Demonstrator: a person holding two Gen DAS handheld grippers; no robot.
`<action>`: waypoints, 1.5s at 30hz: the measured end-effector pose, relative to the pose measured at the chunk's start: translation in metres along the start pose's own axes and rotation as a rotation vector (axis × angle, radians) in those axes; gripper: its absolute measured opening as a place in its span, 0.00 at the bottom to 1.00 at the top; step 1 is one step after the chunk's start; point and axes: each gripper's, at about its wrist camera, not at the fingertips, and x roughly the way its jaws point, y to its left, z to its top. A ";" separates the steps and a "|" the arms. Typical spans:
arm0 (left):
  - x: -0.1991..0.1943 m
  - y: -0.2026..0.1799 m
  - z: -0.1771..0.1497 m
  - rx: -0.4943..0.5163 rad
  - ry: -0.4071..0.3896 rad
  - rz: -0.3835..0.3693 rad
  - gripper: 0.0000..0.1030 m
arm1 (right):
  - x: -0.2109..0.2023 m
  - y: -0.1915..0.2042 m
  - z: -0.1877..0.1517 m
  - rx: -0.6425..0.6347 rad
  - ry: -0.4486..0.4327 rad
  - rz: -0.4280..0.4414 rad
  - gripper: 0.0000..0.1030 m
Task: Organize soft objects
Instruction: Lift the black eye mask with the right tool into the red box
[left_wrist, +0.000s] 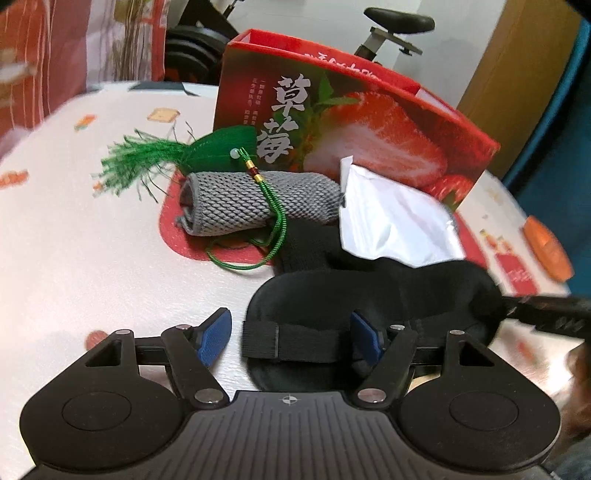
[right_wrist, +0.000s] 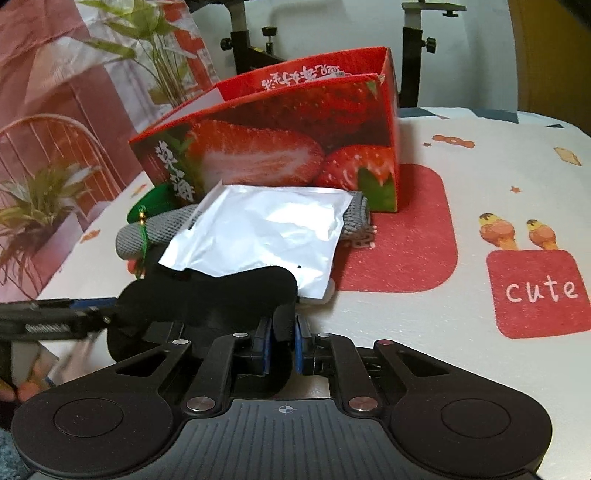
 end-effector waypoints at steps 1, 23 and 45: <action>-0.001 0.002 0.001 -0.021 0.002 -0.023 0.70 | 0.001 0.000 0.000 -0.005 0.006 -0.006 0.11; -0.034 0.001 0.016 -0.053 -0.109 -0.108 0.07 | -0.017 -0.004 0.006 -0.014 -0.068 0.015 0.10; -0.097 -0.038 0.114 0.114 -0.437 -0.092 0.07 | -0.063 0.027 0.113 -0.168 -0.382 0.081 0.09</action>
